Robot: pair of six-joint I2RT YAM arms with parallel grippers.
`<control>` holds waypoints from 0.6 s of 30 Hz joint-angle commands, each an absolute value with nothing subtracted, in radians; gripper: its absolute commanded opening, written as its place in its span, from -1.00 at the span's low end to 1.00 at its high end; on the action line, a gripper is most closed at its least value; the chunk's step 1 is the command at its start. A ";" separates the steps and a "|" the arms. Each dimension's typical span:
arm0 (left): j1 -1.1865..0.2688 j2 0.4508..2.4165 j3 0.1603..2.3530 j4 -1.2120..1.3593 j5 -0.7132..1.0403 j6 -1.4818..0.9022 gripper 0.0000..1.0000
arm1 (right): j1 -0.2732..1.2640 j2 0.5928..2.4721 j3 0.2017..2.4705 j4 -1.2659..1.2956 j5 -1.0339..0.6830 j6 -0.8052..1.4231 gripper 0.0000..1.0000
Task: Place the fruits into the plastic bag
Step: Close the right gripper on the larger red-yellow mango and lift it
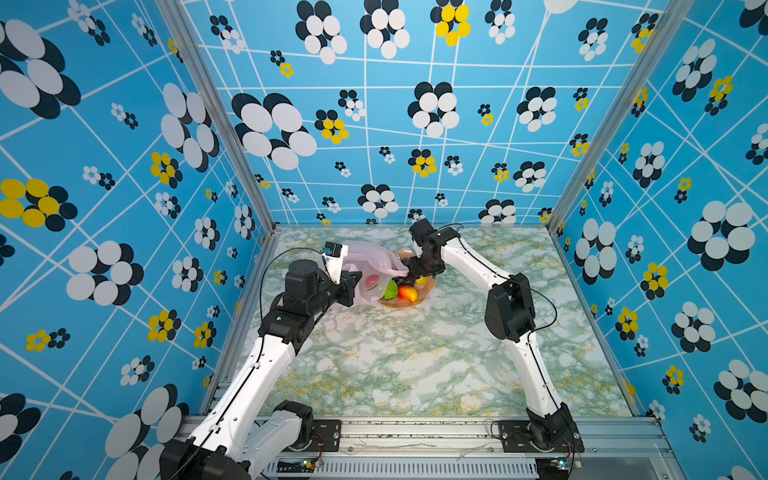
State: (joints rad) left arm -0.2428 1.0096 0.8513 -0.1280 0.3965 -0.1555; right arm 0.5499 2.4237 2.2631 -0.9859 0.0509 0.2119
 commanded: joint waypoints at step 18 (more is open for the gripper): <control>-0.250 1.022 0.845 -0.129 0.428 -0.145 -1.00 | 0.546 2.030 1.929 -0.685 -0.053 0.318 -0.16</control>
